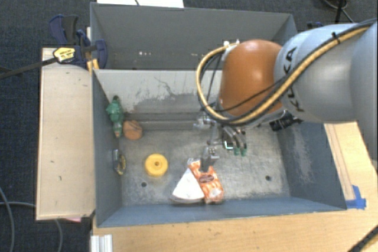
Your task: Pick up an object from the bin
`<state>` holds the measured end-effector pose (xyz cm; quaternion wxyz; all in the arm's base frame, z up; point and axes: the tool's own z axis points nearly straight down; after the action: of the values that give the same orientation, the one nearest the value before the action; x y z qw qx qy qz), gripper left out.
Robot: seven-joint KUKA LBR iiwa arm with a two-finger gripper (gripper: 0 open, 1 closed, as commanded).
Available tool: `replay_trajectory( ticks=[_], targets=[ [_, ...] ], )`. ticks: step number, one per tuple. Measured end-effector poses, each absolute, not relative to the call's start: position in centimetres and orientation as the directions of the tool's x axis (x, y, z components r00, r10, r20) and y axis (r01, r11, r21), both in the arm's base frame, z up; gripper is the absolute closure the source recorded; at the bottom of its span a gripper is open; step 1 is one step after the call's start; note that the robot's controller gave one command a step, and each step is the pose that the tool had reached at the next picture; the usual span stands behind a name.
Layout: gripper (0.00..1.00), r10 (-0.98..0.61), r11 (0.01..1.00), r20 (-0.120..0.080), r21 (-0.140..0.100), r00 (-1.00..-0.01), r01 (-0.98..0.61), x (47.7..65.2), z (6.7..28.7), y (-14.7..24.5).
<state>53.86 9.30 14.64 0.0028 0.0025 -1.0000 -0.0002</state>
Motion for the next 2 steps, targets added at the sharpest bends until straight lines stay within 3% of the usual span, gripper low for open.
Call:
replay_trajectory(
  ticks=[1, 2],
  targets=[
    [0.00, -0.002, 1.000, -0.003, 0.001, -1.000, -0.002, 54.1, 15.1, 9.3],
    [1.00, -0.177, 0.984, 0.006, -0.006, -0.984, -0.177, 51.2, 8.9, 11.1]
  ],
)
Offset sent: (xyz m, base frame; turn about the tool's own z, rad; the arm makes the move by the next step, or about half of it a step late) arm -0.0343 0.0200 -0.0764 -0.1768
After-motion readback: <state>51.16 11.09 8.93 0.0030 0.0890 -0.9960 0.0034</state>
